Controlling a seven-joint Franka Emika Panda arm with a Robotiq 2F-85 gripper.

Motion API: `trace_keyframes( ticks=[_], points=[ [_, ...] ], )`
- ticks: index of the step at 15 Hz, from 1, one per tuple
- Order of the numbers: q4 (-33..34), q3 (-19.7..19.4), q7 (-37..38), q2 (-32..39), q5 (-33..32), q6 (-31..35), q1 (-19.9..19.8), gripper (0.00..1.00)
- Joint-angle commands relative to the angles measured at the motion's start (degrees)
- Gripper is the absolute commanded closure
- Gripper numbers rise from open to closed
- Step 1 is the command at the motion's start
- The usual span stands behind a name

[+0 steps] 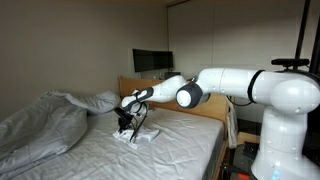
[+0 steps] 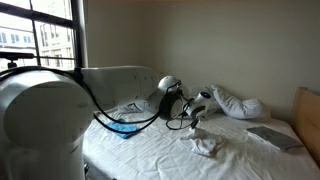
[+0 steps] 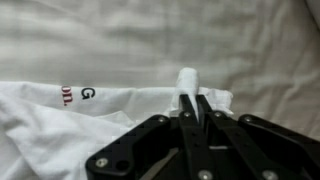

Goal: Fold the white cloth

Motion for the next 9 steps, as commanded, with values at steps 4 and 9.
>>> trace_keyframes(
  ticks=[4,9],
  points=[
    [-0.16,2.14,-4.28,-0.20,0.65,16.50,0.41,0.90],
    [-0.43,1.38,-3.45,-0.17,0.21,25.55,0.77,0.90]
  ],
)
